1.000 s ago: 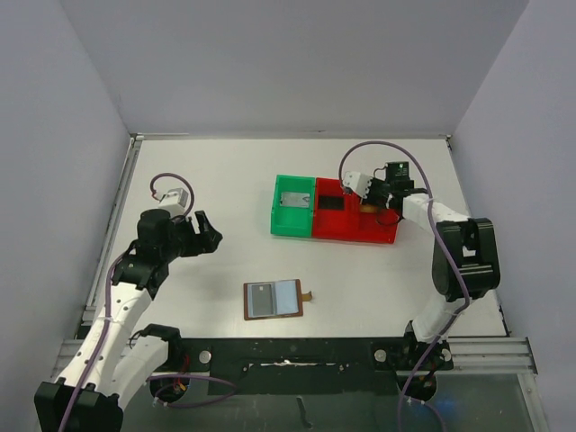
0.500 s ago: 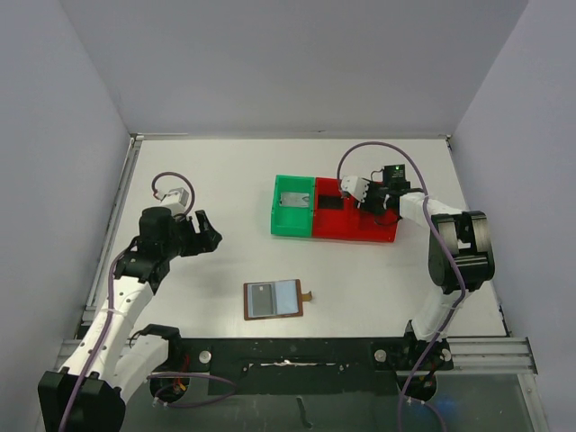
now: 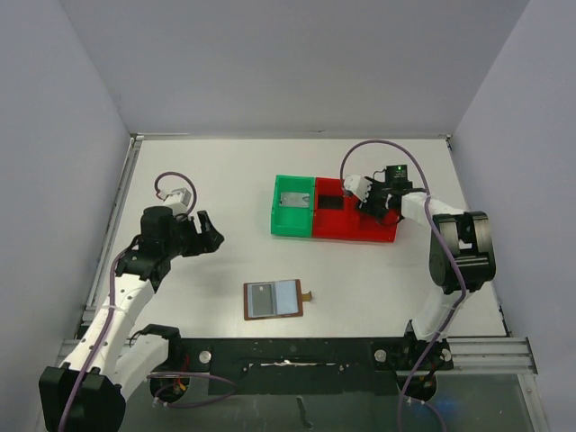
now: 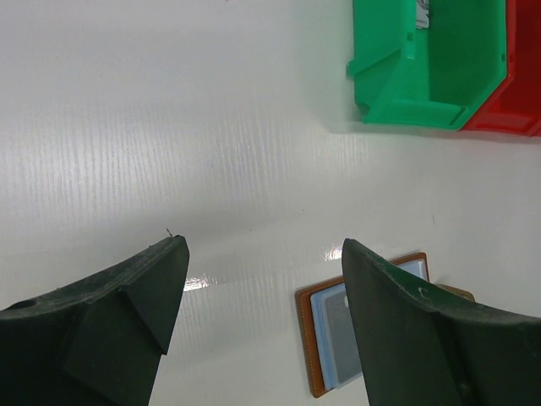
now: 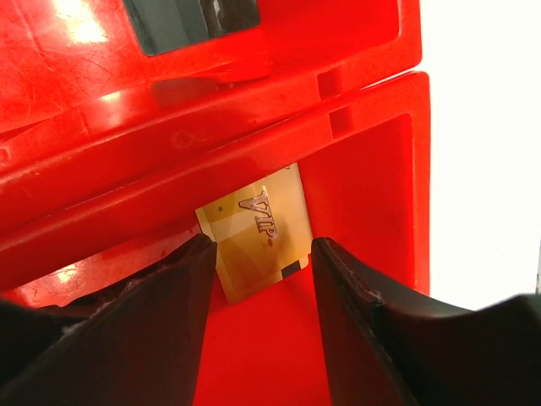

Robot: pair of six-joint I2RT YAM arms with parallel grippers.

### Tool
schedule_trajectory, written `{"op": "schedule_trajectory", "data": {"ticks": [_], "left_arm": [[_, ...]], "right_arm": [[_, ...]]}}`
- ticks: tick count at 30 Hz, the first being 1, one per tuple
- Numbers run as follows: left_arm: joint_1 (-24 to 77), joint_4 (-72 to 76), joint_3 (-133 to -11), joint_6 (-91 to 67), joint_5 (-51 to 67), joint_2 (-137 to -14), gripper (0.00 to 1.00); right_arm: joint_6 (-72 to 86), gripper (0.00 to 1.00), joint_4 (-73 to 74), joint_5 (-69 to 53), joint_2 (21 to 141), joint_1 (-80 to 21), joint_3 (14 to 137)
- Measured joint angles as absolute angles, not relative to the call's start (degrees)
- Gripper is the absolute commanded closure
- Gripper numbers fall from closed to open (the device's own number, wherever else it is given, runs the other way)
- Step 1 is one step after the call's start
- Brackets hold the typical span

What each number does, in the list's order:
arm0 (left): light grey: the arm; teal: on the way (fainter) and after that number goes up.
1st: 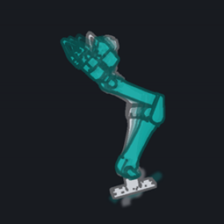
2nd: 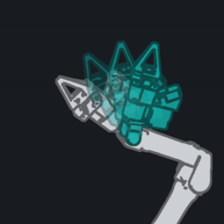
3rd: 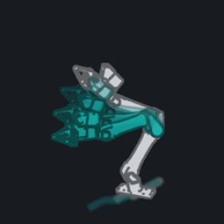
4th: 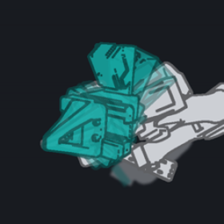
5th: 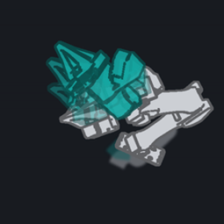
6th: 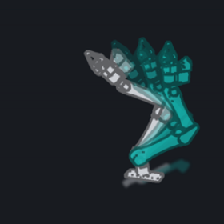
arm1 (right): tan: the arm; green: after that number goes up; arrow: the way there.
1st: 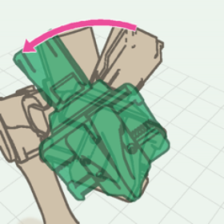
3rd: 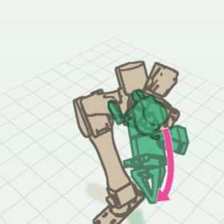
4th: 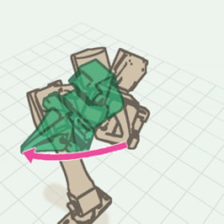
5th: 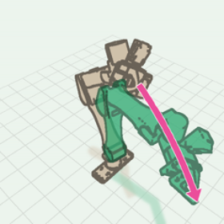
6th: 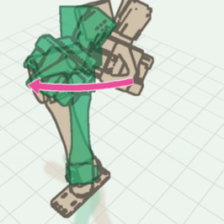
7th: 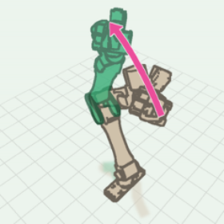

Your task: Take the credit cards out of the card holder

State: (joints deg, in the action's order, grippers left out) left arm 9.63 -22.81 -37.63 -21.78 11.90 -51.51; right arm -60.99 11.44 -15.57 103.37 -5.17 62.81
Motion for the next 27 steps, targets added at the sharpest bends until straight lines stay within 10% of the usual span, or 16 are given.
{"op": "schedule_trajectory", "data": {"ticks": [11,14,17,27], "left_arm": [[9.43,-22.63,-37.63,-21.78,12.53,-51.99,0.27],[8.88,-22.57,-37.63,-21.78,12.45,-51.96,0.27],[8.45,-22.55,-37.63,-21.80,12.16,-51.48,0.27],[6.15,-22.44,-37.63,-22.04,9.04,-47.62,0.27]], "right_arm": [[-51.57,0.39,11.70,-16.47,97.23,-4.91,63.99],[-42.04,0.21,10.35,-17.12,91.42,-5.37,64.05],[-27.09,0.01,5.37,-17.45,83.02,-6.15,62.17],[37.74,0.01,-20.78,-33.04,70.08,-6.85,42.26]]}}
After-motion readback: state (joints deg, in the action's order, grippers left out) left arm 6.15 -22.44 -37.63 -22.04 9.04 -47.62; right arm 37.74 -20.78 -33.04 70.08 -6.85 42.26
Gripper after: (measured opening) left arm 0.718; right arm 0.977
